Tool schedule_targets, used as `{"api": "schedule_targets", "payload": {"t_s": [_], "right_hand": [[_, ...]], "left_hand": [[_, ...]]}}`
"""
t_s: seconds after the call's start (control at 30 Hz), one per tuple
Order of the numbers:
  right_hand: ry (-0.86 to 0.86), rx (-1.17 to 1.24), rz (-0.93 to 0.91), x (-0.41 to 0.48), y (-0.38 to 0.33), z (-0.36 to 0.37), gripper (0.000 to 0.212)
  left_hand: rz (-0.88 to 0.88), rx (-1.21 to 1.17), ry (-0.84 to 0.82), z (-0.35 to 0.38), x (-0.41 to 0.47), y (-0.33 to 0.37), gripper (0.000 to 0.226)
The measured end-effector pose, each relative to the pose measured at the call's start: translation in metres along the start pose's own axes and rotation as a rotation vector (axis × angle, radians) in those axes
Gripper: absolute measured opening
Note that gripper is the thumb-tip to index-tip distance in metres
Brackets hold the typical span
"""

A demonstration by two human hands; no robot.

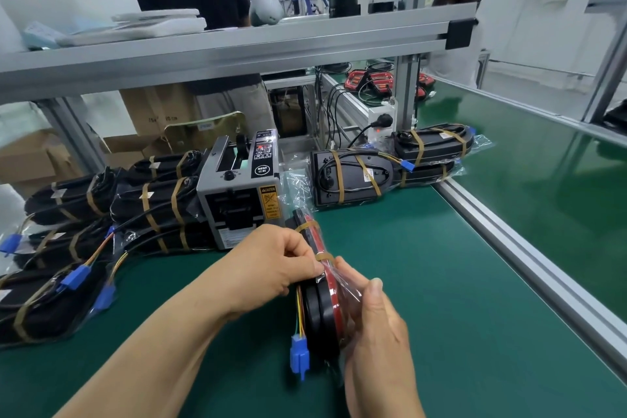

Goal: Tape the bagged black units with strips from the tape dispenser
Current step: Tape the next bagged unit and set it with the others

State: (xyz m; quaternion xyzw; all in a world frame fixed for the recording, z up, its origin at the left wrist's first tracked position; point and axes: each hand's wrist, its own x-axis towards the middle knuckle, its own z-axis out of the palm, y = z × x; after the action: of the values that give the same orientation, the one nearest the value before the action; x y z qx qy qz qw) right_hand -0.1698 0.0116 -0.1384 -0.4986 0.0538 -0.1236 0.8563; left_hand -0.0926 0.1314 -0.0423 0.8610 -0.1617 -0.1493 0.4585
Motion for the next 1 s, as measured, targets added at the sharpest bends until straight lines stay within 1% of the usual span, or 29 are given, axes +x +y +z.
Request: {"api": "schedule_targets", "payload": {"t_s": [0.3, 0.37, 0.5, 0.57, 0.63, 0.73, 0.9, 1.0], "right_hand": [[0.003, 0.031, 0.012, 0.001, 0.002, 0.0, 0.046], [0.012, 0.049, 0.016, 0.002, 0.001, -0.001, 0.046], [0.042, 0.06, 0.017, 0.002, 0.0, -0.001, 0.046], [0.052, 0.06, 0.027, 0.002, 0.0, -0.001, 0.047], [0.058, 0.066, 0.04, 0.002, 0.0, 0.0, 0.05], [0.048, 0.058, 0.052, 0.0, -0.001, 0.001, 0.052], [0.059, 0.074, 0.055, -0.002, -0.003, 0.002, 0.052], [0.047, 0.079, 0.088, -0.003, -0.006, 0.0, 0.05]], "left_hand": [[0.008, 0.021, 0.065, 0.004, 0.002, -0.01, 0.018], [0.01, -0.021, 0.113, 0.009, 0.002, -0.015, 0.016], [0.009, -0.078, 0.267, 0.022, 0.0, -0.025, 0.016], [0.004, -0.116, 0.283, 0.027, -0.002, -0.026, 0.017], [-0.007, -0.162, 0.292, 0.03, -0.004, -0.025, 0.025], [-0.028, -0.179, 0.276, 0.03, -0.009, -0.024, 0.032], [-0.058, -0.369, 0.148, 0.019, -0.012, -0.025, 0.028], [-0.067, -0.418, 0.12, 0.018, -0.014, -0.026, 0.033]]}}
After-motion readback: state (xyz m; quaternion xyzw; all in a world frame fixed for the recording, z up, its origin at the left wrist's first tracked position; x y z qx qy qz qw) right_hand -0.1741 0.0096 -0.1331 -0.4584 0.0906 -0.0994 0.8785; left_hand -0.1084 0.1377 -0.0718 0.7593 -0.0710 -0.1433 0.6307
